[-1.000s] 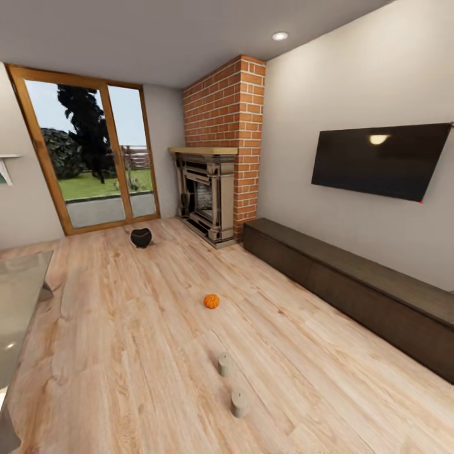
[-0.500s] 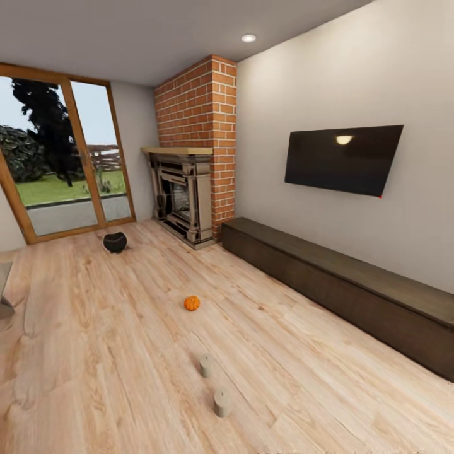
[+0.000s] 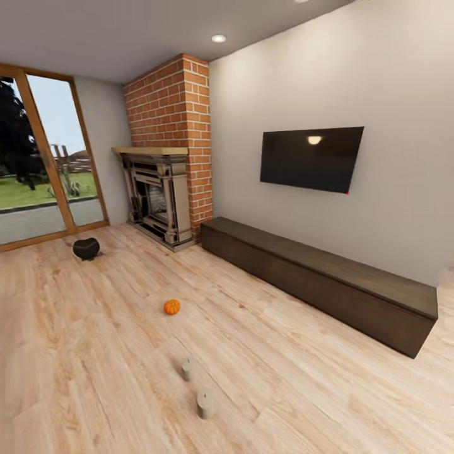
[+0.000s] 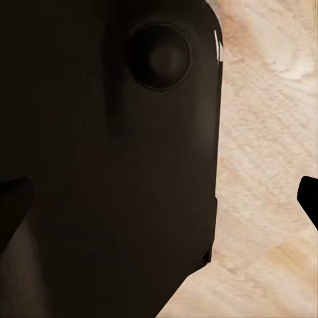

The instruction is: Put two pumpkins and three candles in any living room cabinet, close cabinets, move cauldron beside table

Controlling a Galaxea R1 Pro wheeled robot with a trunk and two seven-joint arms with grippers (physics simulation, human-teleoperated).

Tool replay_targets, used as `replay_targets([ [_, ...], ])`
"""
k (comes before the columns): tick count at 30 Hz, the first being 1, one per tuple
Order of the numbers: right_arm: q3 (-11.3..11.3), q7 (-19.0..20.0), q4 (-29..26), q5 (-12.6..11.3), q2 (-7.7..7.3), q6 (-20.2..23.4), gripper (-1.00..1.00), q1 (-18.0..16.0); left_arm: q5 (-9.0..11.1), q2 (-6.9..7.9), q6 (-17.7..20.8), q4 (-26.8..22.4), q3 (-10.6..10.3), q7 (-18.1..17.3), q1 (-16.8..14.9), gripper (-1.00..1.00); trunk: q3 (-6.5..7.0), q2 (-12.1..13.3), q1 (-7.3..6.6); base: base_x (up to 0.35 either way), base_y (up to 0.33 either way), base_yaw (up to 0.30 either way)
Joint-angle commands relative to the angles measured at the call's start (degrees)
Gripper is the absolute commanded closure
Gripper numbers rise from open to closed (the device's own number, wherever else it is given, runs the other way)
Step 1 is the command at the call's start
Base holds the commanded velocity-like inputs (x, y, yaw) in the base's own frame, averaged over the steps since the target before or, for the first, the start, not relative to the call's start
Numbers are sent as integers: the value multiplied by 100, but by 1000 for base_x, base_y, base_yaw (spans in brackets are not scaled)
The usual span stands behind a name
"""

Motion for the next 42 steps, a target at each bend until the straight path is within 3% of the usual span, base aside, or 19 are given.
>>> replay_targets([
  [1,-4,3,11,-4,0,-43,-100,-4,-1,1,-10,1,-2,-1,-1,-100,-4,-2,0,0,0,-244],
  [42,-7,2,10,-4,1,-97,-100,-4,-1,1,-12,1,-2,0,-1,-100,-4,-2,0,0,0,-267],
])
